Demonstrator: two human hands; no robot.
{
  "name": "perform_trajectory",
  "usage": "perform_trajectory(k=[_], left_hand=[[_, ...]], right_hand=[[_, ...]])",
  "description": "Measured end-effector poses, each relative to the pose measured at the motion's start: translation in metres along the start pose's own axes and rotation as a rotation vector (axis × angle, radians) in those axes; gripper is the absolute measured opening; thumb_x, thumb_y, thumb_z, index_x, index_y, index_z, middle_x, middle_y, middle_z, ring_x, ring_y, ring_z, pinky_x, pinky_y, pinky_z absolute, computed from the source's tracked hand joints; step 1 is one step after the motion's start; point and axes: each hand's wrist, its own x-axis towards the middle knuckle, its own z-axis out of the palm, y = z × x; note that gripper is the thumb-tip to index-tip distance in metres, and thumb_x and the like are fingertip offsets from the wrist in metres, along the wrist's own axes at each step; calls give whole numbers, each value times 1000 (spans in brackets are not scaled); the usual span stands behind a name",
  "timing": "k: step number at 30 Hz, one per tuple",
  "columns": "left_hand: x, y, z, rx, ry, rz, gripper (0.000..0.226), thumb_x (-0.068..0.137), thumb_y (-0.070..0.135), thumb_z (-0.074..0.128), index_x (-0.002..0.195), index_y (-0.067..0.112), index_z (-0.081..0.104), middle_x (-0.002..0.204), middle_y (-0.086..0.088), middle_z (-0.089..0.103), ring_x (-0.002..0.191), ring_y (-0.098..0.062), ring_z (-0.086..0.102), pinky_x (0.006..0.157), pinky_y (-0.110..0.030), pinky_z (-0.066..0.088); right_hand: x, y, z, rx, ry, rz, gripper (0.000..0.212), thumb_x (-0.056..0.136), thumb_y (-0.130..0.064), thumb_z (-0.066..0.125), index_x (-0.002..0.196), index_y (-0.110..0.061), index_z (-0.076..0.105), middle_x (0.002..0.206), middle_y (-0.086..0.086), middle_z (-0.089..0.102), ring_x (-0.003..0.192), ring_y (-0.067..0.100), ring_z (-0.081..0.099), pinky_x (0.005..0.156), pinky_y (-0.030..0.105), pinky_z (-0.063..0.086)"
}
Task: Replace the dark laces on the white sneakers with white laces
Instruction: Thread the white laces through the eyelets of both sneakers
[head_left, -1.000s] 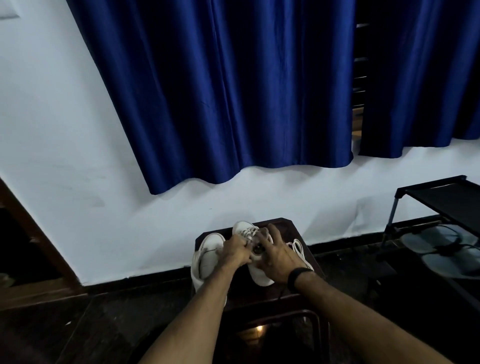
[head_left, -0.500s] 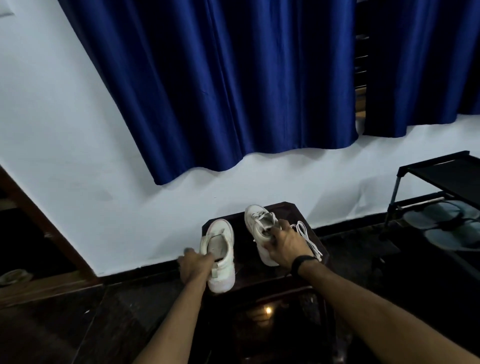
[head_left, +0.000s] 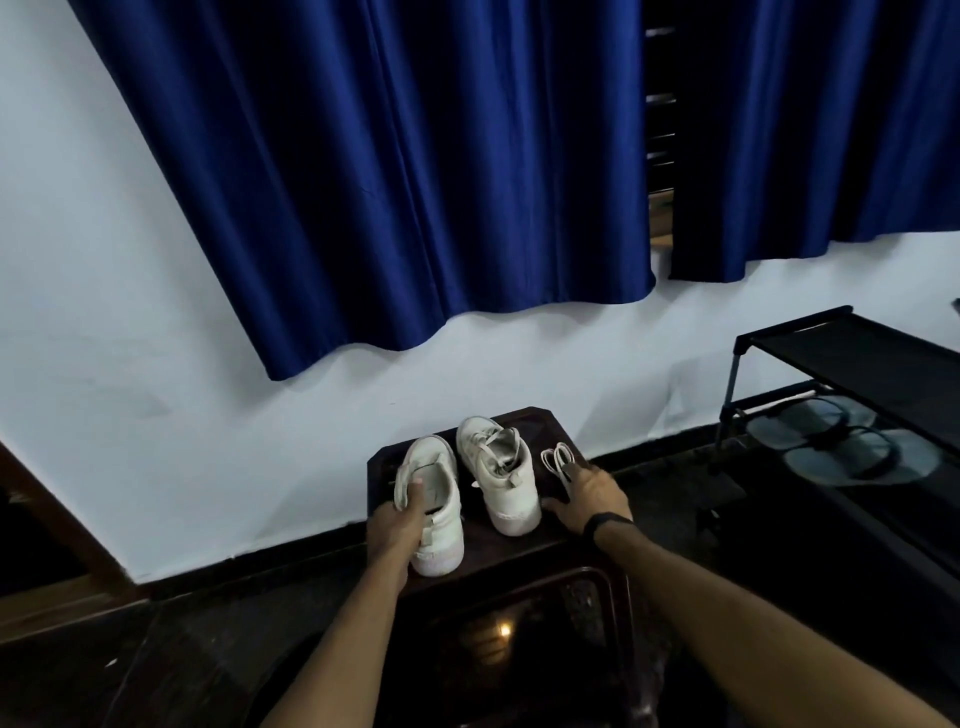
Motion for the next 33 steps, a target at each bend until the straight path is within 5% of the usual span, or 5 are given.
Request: perform_trajectory(k=[8, 14, 18, 24, 33], left_hand=[[-4, -4, 0, 10, 58, 15, 66, 83, 65, 60, 93, -1, 68, 92, -13, 68, 85, -30, 61, 72, -32, 46], [-11, 20, -3, 176, 381, 340, 45, 84, 44, 68, 112, 9, 60, 112, -19, 55, 111, -38, 52, 88, -44, 46], [-3, 79, -4, 38, 187, 470, 28, 88, 47, 63, 96, 21, 65, 95, -1, 66, 97, -26, 64, 86, -38, 52], [-32, 175, -28, -288, -540, 48, 82, 86, 78, 35, 109, 6, 67, 92, -14, 75, 85, -24, 73, 71, -30, 54], [-30, 194, -92, -724, -177, 110, 13, 96, 14, 57, 99, 6, 68, 81, -8, 72, 67, -17, 67, 62, -27, 53]], right_hand=[[-3, 4, 10, -44, 86, -3, 27, 93, -16, 49, 115, -13, 64, 117, 14, 61, 109, 33, 58, 92, 37, 46], [27, 2, -55, 575, 73, 121, 13, 76, -21, 80, 88, -17, 79, 83, 7, 74, 76, 14, 67, 61, 6, 48], [46, -33, -126, 755, -37, -90, 17, 75, -10, 80, 92, -14, 79, 69, -3, 72, 64, 7, 63, 77, 25, 56], [37, -120, -177, 968, -180, -438, 22, 80, 6, 72, 100, -1, 71, 55, 0, 66, 46, 6, 55, 52, 17, 47], [47, -180, -182, 827, -48, -351, 7, 84, -20, 74, 80, -14, 76, 78, 4, 75, 65, 10, 64, 67, 25, 53]])
